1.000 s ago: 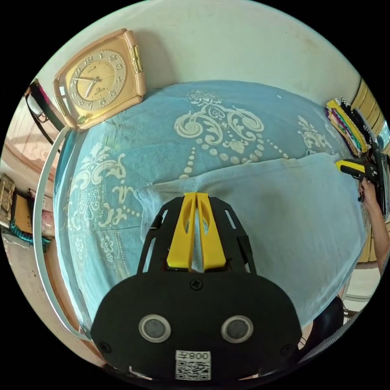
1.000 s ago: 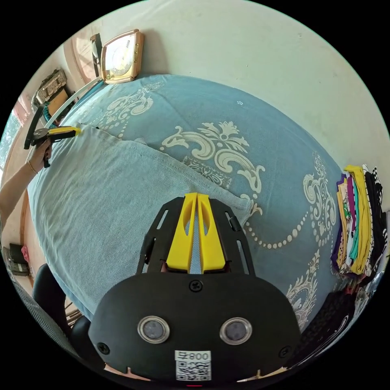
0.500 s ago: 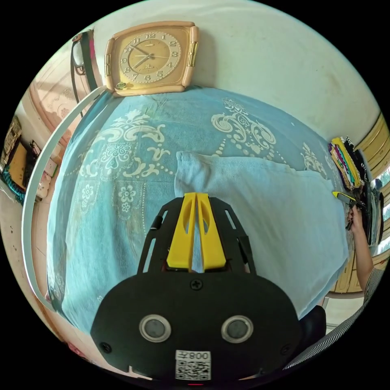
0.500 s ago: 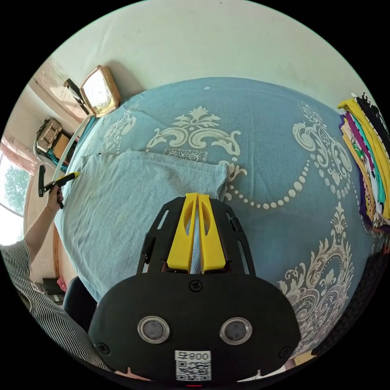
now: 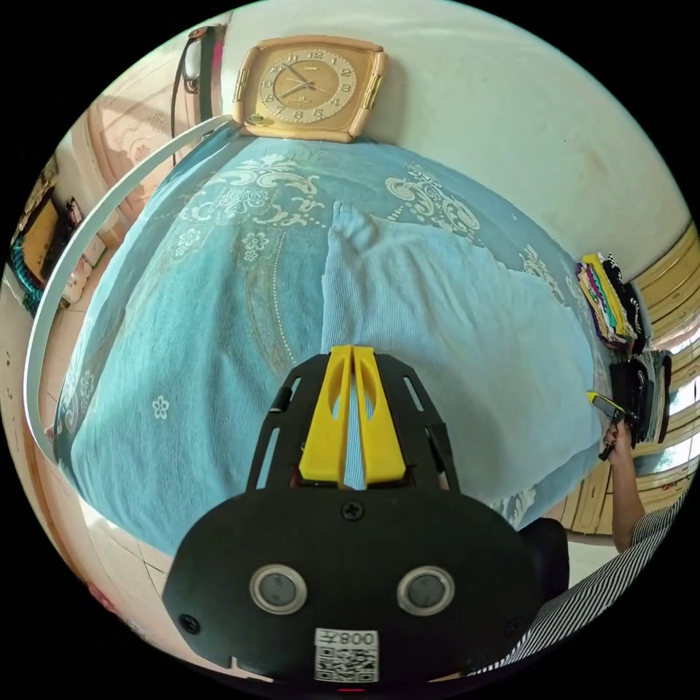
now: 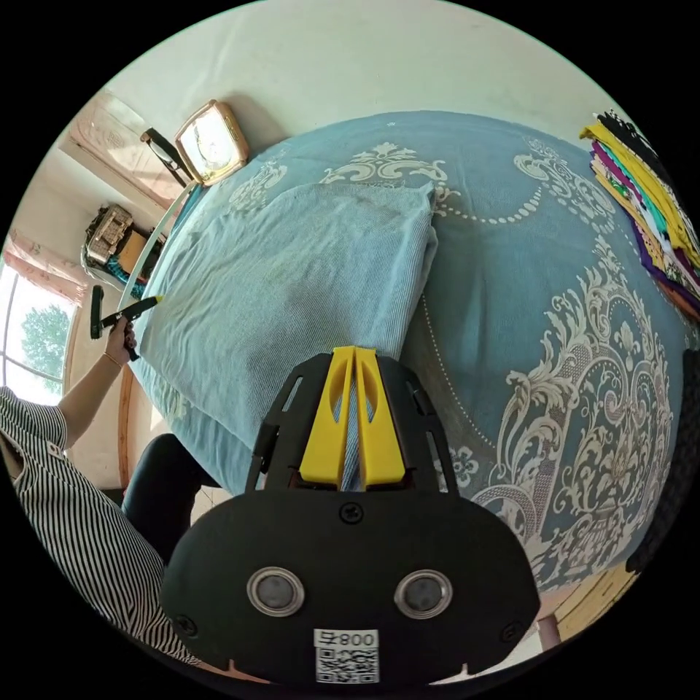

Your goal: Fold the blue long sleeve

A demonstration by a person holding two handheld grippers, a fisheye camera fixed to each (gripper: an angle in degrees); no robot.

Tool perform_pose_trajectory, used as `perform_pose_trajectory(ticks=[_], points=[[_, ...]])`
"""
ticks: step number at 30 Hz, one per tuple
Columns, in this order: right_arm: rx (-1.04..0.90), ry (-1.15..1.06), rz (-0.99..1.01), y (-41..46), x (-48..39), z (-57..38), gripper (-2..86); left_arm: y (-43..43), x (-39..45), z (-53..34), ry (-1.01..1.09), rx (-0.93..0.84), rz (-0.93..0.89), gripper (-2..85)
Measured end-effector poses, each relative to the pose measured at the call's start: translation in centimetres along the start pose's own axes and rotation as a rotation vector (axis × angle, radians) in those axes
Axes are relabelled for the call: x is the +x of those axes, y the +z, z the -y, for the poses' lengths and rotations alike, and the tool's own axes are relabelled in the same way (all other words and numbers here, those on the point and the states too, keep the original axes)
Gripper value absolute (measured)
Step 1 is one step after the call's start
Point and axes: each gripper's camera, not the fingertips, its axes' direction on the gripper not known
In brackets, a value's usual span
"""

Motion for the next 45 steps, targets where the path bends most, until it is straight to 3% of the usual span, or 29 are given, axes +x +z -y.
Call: perform_pose_trajectory(ticks=[7,10,12,18,25,32,45], points=[[0.163,0.028,0.032,-7.9,-0.4,-2.8,0.1,-4.9,4.6,-5.6,0.079,0.019,-0.039,0.2],[0.031,0.046,0.039,-5.9,0.2,-4.3,0.2,-1.8,5.5,-8.0,0.086,-0.115,-0.02,0.2],[-0.047,0.088,0.064,-4.3,1.4,-4.9,0.4,-1.5,5.5,-8.7,0.047,-0.106,-0.04,0.3],[0.118,0.15,0.073,-10.4,3.0,-7.1,2.2,-5.3,11.6,-10.5,0.152,-0.042,-0.12,1.1],[0.105,0.384,0.42,-9.7,9.4,-9.9,8.6,-3.9,28.6,-14.5,0.509,-0.104,-0.35,6.8],[0.131,0.515,0.58,-10.0,13.1,-10.8,8.9,-2.8,47.3,-18.4,0.902,-0.078,-0.345,9.1],[0.144,0.551,0.707,-10.1,15.1,-9.7,6.8,-0.2,63.3,-24.1,1.134,-0.089,-0.336,10.6]])
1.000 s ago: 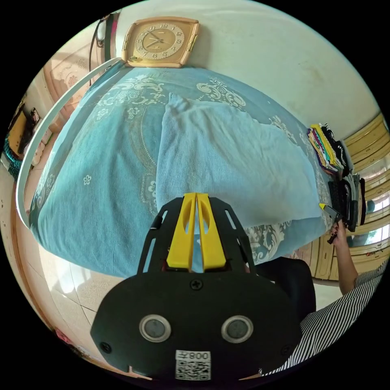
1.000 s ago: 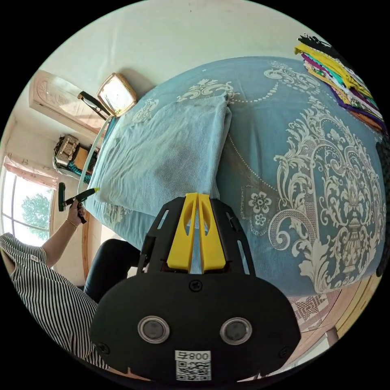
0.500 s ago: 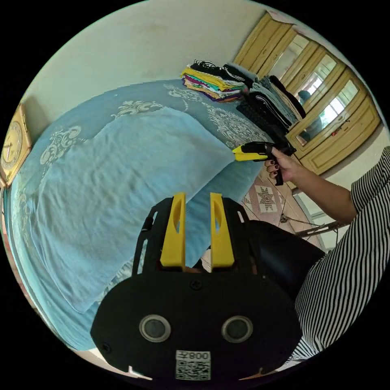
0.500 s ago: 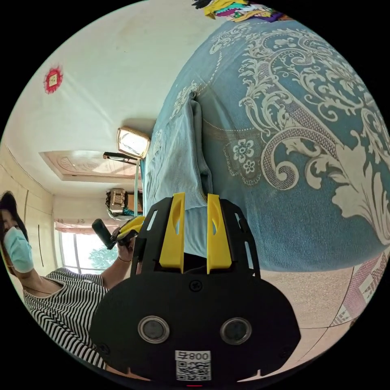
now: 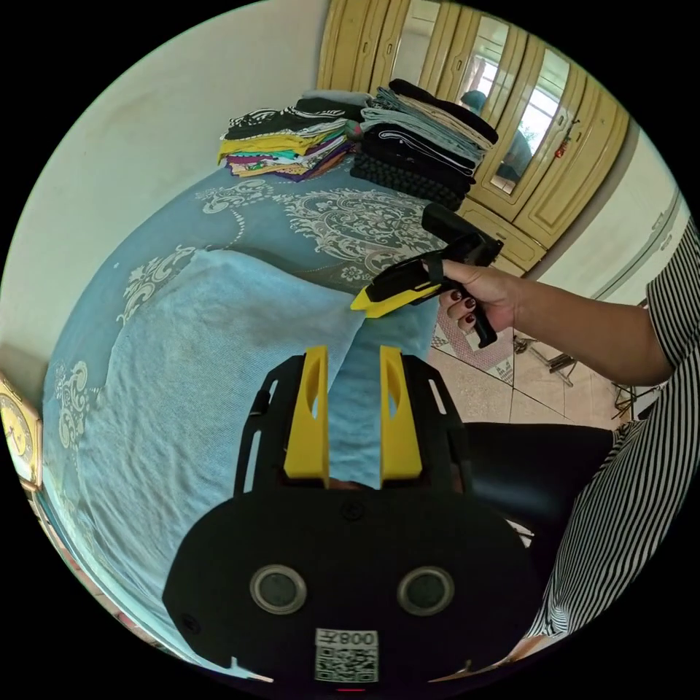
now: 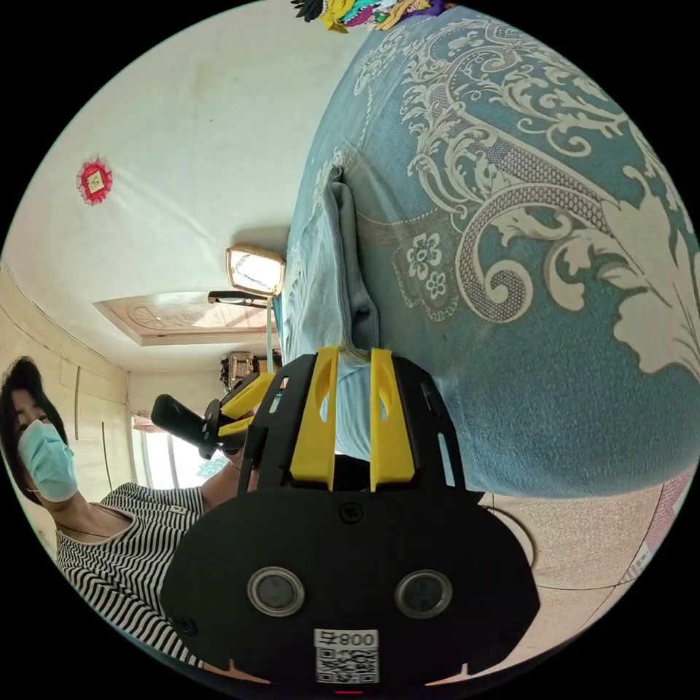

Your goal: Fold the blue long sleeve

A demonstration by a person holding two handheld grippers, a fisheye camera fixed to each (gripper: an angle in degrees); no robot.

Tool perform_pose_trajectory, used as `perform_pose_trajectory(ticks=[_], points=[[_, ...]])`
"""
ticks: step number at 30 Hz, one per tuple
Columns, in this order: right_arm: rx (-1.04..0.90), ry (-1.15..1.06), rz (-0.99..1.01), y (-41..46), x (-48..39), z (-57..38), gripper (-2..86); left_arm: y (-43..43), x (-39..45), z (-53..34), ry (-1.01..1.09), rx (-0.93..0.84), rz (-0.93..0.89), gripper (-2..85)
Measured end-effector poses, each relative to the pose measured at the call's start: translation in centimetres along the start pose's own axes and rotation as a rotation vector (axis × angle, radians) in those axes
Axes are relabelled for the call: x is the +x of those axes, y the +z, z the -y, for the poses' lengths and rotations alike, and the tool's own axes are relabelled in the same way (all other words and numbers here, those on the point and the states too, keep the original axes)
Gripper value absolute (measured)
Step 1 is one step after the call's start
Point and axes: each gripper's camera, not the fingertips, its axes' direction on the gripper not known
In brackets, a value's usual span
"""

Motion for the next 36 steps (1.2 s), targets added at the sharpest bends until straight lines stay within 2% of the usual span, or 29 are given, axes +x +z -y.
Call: perform_pose_trajectory(ticks=[4,9,14,16,19,23,31,36], points=[[0.03,-0.027,0.045,-0.3,-0.8,0.5,3.9,2.4,2.8,2.7,0.059,-0.023,0.041,11.5],[0.031,-0.143,0.063,-0.4,-4.9,0.7,2.7,4.3,5.9,6.3,0.143,-0.035,0.185,12.3],[-0.003,-0.268,-0.029,1.0,-9.3,1.7,2.8,6.1,7.9,8.6,0.164,-0.054,0.421,4.6],[-0.011,-0.313,-0.042,1.2,-10.4,2.4,3.4,5.3,7.0,8.7,0.112,-0.031,0.387,3.8],[0.031,-0.305,0.044,0.5,-9.1,3.7,4.7,2.8,3.8,8.1,-0.061,0.029,0.318,3.2],[0.101,-0.189,0.035,0.0,-5.6,6.4,8.9,-0.2,-0.7,6.3,-0.275,0.143,0.179,2.9],[0.089,-0.047,0.144,4.0,-1.8,15.3,11.3,-0.7,-1.0,6.2,-0.282,0.161,0.139,2.8],[0.069,-0.017,0.135,6.5,-1.3,19.7,12.1,-0.1,-0.2,6.7,-0.242,0.144,0.136,2.8]])
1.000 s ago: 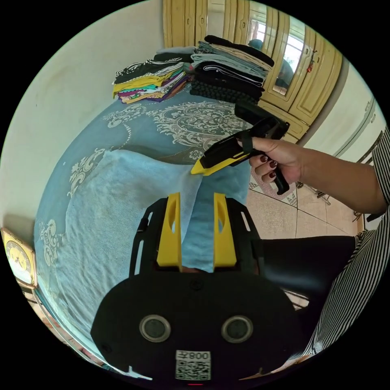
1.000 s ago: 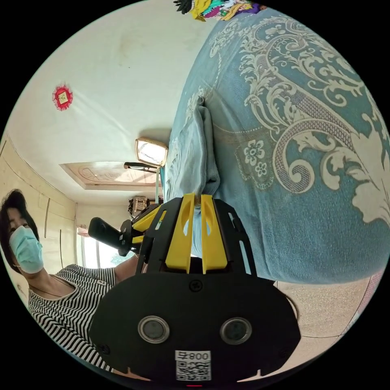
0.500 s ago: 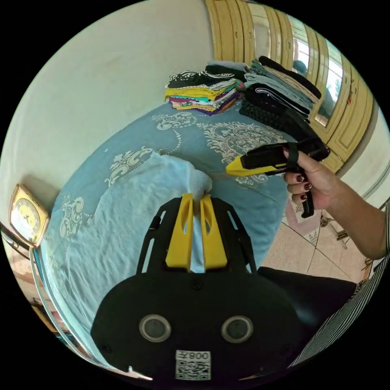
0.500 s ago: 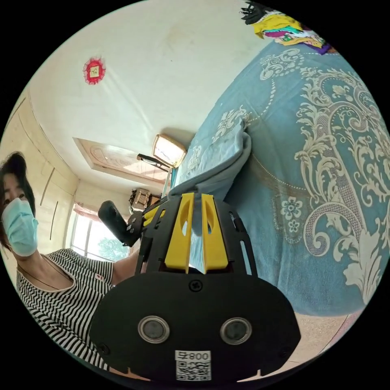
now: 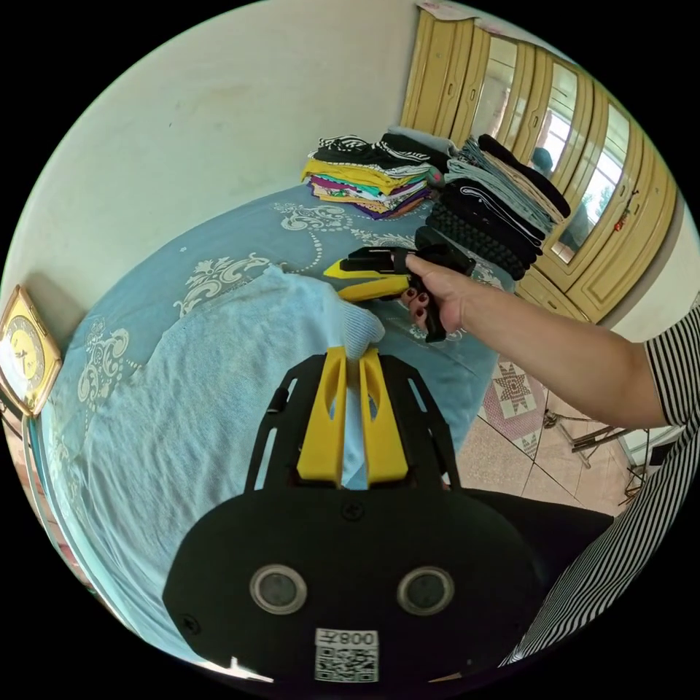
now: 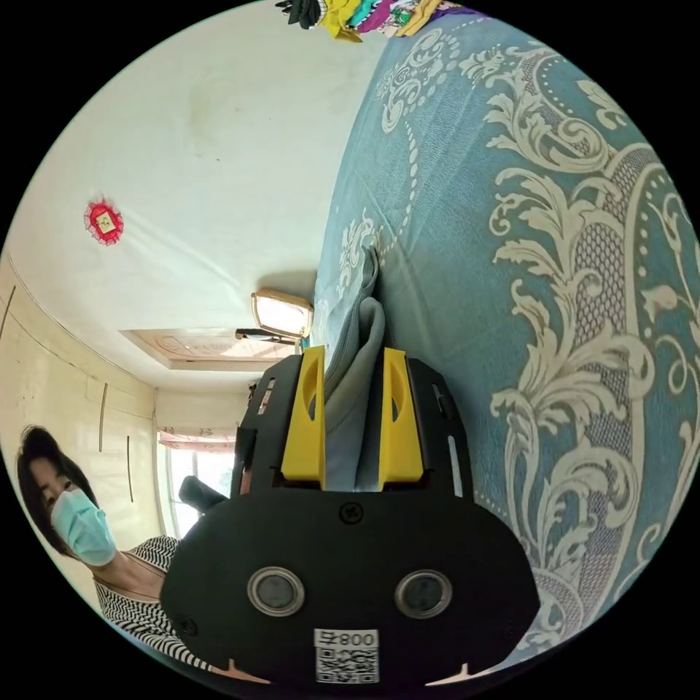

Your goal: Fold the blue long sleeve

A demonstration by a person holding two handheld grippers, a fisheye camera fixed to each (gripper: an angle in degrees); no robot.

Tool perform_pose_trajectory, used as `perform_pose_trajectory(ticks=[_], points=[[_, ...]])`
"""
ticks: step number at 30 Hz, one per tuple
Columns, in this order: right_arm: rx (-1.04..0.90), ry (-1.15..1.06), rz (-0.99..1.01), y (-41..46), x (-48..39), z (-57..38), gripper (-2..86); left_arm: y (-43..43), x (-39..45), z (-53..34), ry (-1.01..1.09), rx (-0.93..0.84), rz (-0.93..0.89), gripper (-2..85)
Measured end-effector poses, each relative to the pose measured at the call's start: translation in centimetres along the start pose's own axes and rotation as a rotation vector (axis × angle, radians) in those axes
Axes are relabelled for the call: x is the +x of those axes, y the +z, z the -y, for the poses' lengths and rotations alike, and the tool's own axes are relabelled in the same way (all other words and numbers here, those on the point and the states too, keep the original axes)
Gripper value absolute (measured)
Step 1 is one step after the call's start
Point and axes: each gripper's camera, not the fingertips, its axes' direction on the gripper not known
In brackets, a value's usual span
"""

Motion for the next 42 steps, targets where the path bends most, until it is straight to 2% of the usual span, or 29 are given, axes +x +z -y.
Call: perform_pose_trajectory(ticks=[13,18,24,35,42], points=[[-0.113,-0.012,-0.098,8.1,2.1,5.0,6.8,0.4,0.2,0.7,0.02,-0.031,-0.073,2.6],[-0.104,-0.052,-0.15,9.2,2.2,4.1,4.5,-0.6,-0.6,0.9,0.002,-0.04,-0.109,2.5],[-0.067,-0.106,-0.116,10.4,1.6,2.3,3.4,-4.1,-2.8,0.0,-0.021,-0.022,-0.127,2.4],[-0.05,-0.297,-0.011,18.2,-4.7,-1.0,2.8,-20.5,-15.5,-7.2,-0.256,0.231,-0.18,2.7],[-0.189,-0.462,-0.01,32.2,-10.5,-3.9,2.8,-31.0,-25.7,-17.0,-0.47,0.352,-0.125,2.9]])
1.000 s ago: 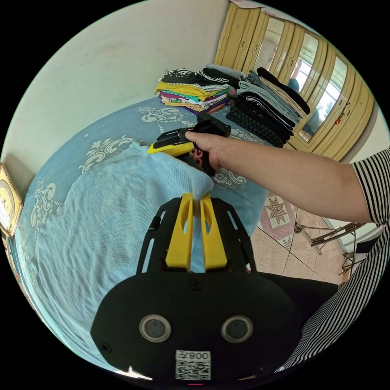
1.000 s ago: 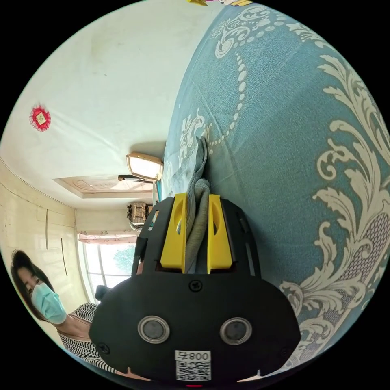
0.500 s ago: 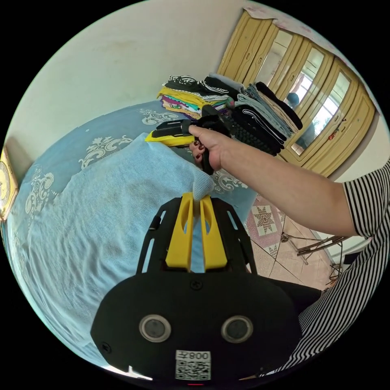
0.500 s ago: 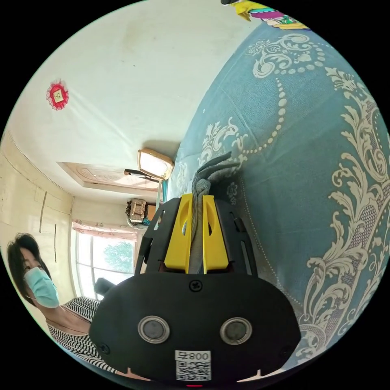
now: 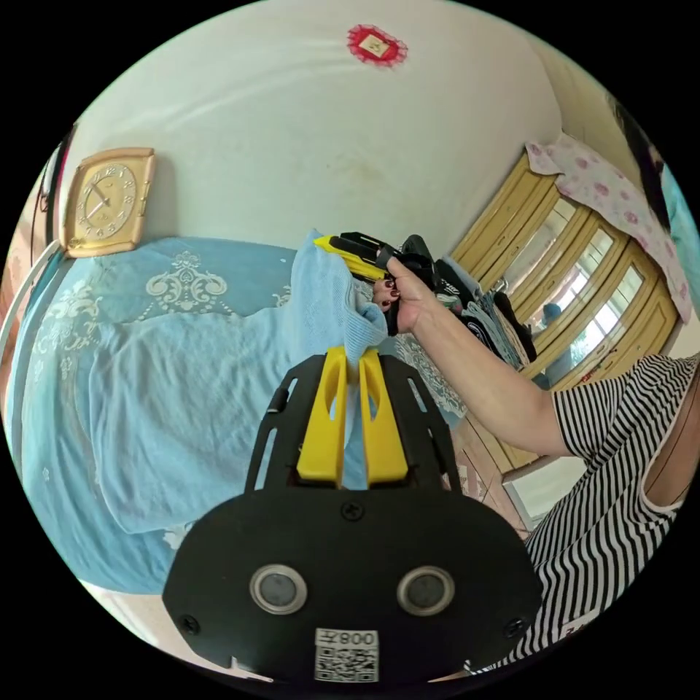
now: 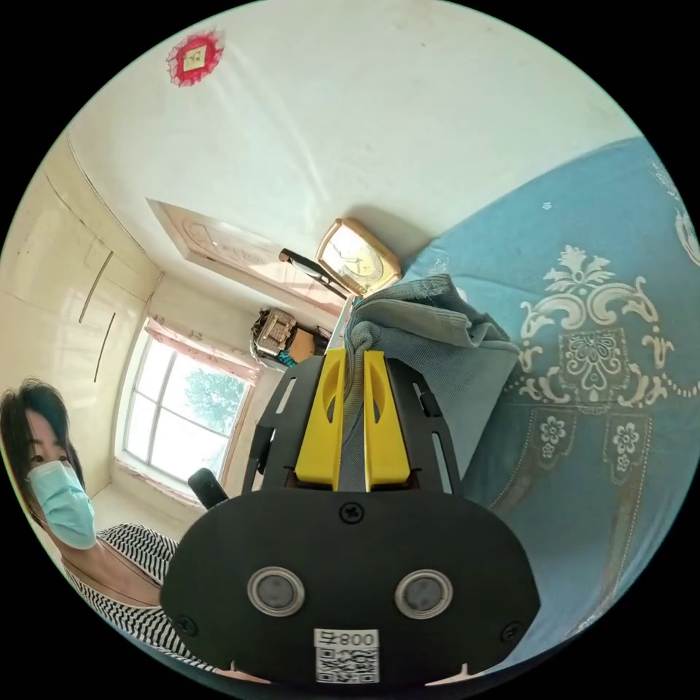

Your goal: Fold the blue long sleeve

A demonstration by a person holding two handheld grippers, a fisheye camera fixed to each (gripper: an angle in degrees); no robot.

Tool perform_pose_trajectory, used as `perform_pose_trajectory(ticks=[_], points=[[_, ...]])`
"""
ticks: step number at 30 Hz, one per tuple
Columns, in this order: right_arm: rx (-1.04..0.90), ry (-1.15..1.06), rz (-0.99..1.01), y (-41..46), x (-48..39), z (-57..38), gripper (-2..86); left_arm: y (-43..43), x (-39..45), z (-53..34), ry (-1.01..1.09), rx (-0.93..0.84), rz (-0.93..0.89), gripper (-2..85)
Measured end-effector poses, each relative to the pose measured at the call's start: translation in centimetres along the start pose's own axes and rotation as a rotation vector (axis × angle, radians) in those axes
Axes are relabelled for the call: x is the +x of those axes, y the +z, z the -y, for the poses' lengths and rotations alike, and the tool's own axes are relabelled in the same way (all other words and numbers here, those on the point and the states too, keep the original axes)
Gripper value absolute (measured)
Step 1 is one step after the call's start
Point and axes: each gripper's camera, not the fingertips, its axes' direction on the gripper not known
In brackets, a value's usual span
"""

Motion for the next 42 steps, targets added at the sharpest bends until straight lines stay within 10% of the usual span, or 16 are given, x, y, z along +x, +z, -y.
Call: perform_pose_trajectory(ticks=[16,42], points=[[-0.365,-0.083,-0.116,33.2,0.6,-5.2,3.3,-16.5,-25.8,-11.7,-0.554,0.104,0.019,2.5],[-0.489,-0.197,-0.107,46.7,9.3,-11.9,3.6,-24.2,-34.6,-19.7,-0.825,0.199,-0.006,2.8]])
